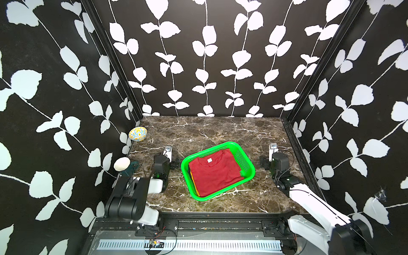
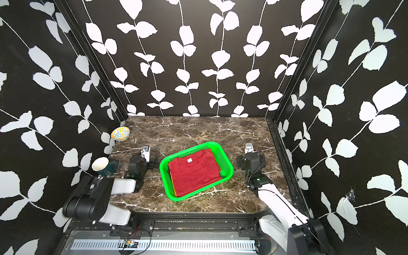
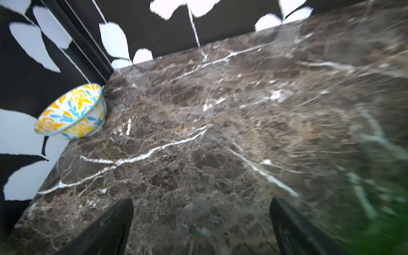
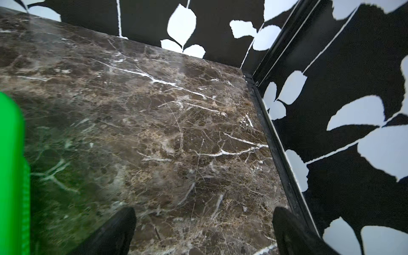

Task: Put the folded t-shirts into the basket
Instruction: Reset both arms

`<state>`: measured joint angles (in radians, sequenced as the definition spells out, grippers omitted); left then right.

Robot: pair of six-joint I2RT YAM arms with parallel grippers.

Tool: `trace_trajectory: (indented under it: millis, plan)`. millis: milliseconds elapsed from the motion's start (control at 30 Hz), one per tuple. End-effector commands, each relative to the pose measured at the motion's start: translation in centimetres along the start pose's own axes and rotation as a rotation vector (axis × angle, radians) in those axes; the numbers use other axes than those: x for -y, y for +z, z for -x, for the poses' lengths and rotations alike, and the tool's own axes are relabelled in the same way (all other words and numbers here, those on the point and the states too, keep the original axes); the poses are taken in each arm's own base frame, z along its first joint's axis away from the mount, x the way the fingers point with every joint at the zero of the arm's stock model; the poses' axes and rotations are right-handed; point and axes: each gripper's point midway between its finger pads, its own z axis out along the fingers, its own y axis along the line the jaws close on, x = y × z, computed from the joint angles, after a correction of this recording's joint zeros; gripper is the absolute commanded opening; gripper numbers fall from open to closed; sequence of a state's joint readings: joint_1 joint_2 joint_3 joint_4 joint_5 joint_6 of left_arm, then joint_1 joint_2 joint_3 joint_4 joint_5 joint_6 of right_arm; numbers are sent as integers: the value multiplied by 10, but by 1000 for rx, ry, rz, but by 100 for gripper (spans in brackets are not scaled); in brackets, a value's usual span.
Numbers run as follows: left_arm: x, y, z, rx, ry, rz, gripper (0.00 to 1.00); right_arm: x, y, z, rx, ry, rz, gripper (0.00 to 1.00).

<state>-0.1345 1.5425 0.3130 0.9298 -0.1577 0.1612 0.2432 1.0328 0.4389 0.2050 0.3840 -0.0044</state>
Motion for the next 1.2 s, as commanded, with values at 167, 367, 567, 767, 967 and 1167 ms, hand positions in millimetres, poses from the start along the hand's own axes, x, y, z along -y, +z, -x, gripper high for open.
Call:
trace_trajectory:
  millis: [167, 367, 567, 767, 967, 1167]
  plan:
    - [-21, 10, 24, 49, -52, 64, 99, 9, 40, 7, 197, 49, -15, 98]
    - [-28, 15, 21, 27, -92, 56, 99, -4, 56, -15, 197, 43, 34, 99]
    - [-28, 15, 21, 24, -94, 52, 98, -4, 72, -17, 155, 48, 45, 98]
    - [-28, 15, 21, 25, -94, 53, 98, 2, 81, -21, 87, 102, 84, 98]
    - [-28, 14, 22, 26, -93, 53, 99, 2, 82, -21, 87, 103, 85, 98]
    - [-28, 14, 21, 25, -93, 53, 98, 2, 81, -20, 88, 103, 87, 99]
